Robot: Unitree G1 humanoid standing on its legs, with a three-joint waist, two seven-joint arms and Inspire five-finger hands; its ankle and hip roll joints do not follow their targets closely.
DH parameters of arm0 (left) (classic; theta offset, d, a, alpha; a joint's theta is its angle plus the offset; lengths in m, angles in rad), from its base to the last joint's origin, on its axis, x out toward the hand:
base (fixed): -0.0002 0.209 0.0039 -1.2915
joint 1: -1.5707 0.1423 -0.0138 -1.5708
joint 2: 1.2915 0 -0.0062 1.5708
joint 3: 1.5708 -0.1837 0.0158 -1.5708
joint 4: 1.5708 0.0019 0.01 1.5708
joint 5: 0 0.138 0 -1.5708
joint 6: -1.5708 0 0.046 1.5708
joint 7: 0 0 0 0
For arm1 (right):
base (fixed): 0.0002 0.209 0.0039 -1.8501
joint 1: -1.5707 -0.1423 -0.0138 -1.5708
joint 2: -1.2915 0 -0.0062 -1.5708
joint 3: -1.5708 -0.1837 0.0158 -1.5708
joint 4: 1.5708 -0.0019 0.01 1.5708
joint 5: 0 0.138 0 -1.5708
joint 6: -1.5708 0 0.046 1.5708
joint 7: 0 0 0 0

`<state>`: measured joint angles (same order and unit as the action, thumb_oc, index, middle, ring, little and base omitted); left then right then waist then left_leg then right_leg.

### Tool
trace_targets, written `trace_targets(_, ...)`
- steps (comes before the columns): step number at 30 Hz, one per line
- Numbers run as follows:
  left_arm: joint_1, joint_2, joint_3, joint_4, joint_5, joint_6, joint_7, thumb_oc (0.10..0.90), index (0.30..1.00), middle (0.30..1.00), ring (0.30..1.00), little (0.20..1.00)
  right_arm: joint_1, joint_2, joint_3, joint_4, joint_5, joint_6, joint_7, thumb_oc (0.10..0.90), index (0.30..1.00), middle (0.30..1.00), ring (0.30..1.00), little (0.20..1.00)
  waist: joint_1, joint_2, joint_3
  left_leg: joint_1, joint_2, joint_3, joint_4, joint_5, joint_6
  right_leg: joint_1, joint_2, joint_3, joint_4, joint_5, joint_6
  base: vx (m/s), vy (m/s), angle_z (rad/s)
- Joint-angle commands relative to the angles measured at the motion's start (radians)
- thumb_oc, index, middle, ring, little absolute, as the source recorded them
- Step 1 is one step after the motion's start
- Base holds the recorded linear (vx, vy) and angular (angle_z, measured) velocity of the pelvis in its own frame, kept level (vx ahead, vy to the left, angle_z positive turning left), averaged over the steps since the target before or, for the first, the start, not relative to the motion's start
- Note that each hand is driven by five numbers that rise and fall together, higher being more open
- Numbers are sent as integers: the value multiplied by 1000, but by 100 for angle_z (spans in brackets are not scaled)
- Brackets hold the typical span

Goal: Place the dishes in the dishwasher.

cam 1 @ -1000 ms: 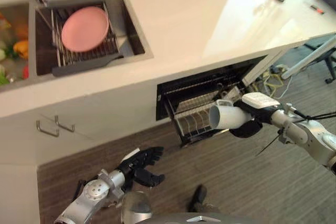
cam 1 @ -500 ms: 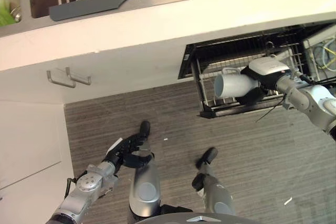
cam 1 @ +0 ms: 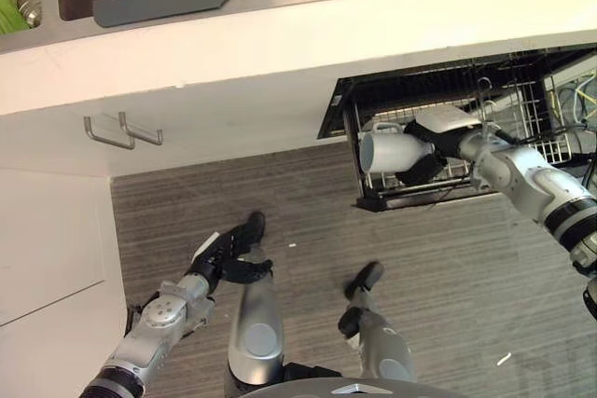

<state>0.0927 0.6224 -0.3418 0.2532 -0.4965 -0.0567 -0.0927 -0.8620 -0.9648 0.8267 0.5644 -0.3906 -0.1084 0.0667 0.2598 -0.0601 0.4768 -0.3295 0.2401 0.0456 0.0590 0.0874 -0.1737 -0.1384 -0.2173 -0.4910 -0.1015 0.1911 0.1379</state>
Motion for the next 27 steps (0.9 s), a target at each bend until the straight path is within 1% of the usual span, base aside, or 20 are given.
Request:
trace_targets(1, 31, -17, -51, -2, -27, -50, -1, 800, 900, 900, 900, 900, -152, -53, -4, 31, 38, 15, -53, 800, 900, 900, 900, 900, 12, -9, -42, -8, -15, 56, -29, 61, 6, 23, -79, 54, 127, -88, 78, -8, 19, -5)
trace_targets(3, 28, -14, -52, 11, -23, -50, 1, 800, 900, 900, 900, 900, -187, -51, 2, 44, 42, 24, -59, 800, 900, 900, 900, 900, 5, -14, -44, 4, -11, 64, -32, 60, 6, 20, -76, 67, 129, -89, 76, -20, 25, -10)
trace_targets(8, 28, -12, -57, 20, -22, -49, 3, 800, 900, 900, 900, 900, -210, -53, 11, 81, 40, 30, -68, 800, 900, 900, 900, 900, -3, -18, -48, 20, -5, 73, -37, 61, 7, 17, -72, 85, 131, -91, 73, -15, 15, -15)
trace_targets(13, 26, -16, -52, 40, -19, -44, 4, 800, 900, 900, 900, 900, -217, -71, 13, 52, 32, 35, -62, 800, 900, 900, 900, 900, -16, -28, -55, 38, 1, 82, -41, 60, 6, 15, -67, 100, 133, -92, 72, -6, 3, -11)
trace_targets(15, 24, -27, -52, 60, -14, -43, 5, 800, 900, 900, 900, 900, -197, -80, -9, 30, 40, 35, -71, 800, 900, 900, 900, 900, -27, -33, -64, 47, 5, 87, -39, 57, 6, 16, -64, 109, 135, -95, 70, 5, 0, -11)
trace_targets(18, 18, -49, -34, 112, 7, -38, 14, 800, 900, 900, 900, 900, -133, -110, -78, -90, 67, 30, -80, 800, 900, 900, 900, 900, -45, -41, -80, 64, 6, 97, -42, 53, 6, 21, -61, 118, 133, -98, 70, 30, -7, -19)
trace_targets(19, 18, -55, -25, 133, 22, -38, 17, 800, 900, 900, 900, 900, -92, -121, -117, -138, 98, 25, -71, 800, 900, 900, 900, 900, -49, -46, -89, 72, 5, 101, -46, 52, 7, 26, -60, 121, 131, -98, 71, 87, -23, -20)
trace_targets(20, 18, -89, -1, 225, 73, -24, 17, 800, 900, 900, 900, 900, 29, -126, -224, -268, 194, 9, -54, 800, 900, 900, 900, 900, -72, -55, -110, 87, 8, 108, -50, 50, 7, 38, -58, 125, 124, -98, 74, 73, -18, -16)
trace_targets(21, 16, -86, -6, 228, 74, -26, 16, 800, 900, 900, 900, 900, 46, -129, -239, -277, 192, 11, -52, 800, 900, 900, 900, 900, -67, -57, -110, 87, 8, 107, -51, 51, 7, 38, -59, 124, 124, -98, 74, 83, -18, -15)
trace_targets(22, 8, -106, 0, 279, 113, -23, 18, 800, 900, 900, 900, 900, 155, -115, -331, -337, 256, -12, -53, 800, 900, 900, 900, 900, -76, -63, -124, 96, 6, 111, -55, 48, 9, 45, -58, 127, 120, -98, 76, 82, -7, -13)
trace_targets(23, 9, -141, 28, 340, 142, -19, 26, 800, 900, 900, 900, 900, 272, -76, -454, -423, 377, -37, -57, 800, 900, 900, 900, 900, -101, -65, -140, 105, 6, 116, -59, 47, 10, 51, -58, 128, 115, -97, 78, 116, -12, -13)
trace_targets(24, 1, -157, 33, 381, 155, -16, 29, 800, 900, 900, 900, 900, 370, -60, -528, -480, 399, -59, -51, 800, 900, 900, 900, 900, -98, -72, -154, 112, 5, 119, -63, 45, 11, 58, -59, 128, 110, -97, 79, 118, -12, -10)
trace_targets(25, -3, -185, 54, 448, 167, -15, 33, 800, 900, 900, 900, 900, 504, -13, -653, -556, 466, -68, -36, 800, 900, 900, 900, 900, -102, -75, -172, 122, 3, 123, -72, 45, 12, 68, -59, 124, 102, -97, 82, 142, -18, -14)
trace_targets(26, -13, -225, 93, 538, 217, -9, 36, 800, 900, 900, 900, 900, 645, 44, -772, -631, 500, -98, -29, 800, 900, 900, 900, 900, -123, -78, -200, 141, 2, 128, -88, 45, 13, 87, -59, 121, 92, -97, 86, 97, -9, -18)
trace_targets(27, -16, -223, 86, 540, 217, -11, 36, 800, 900, 900, 900, 900, 661, 45, -788, -640, 499, -95, -26, 800, 900, 900, 900, 900, -117, -79, -203, 135, 0, 127, -88, 49, 15, 82, -60, 120, 90, -92, 86, 146, -8, -16)
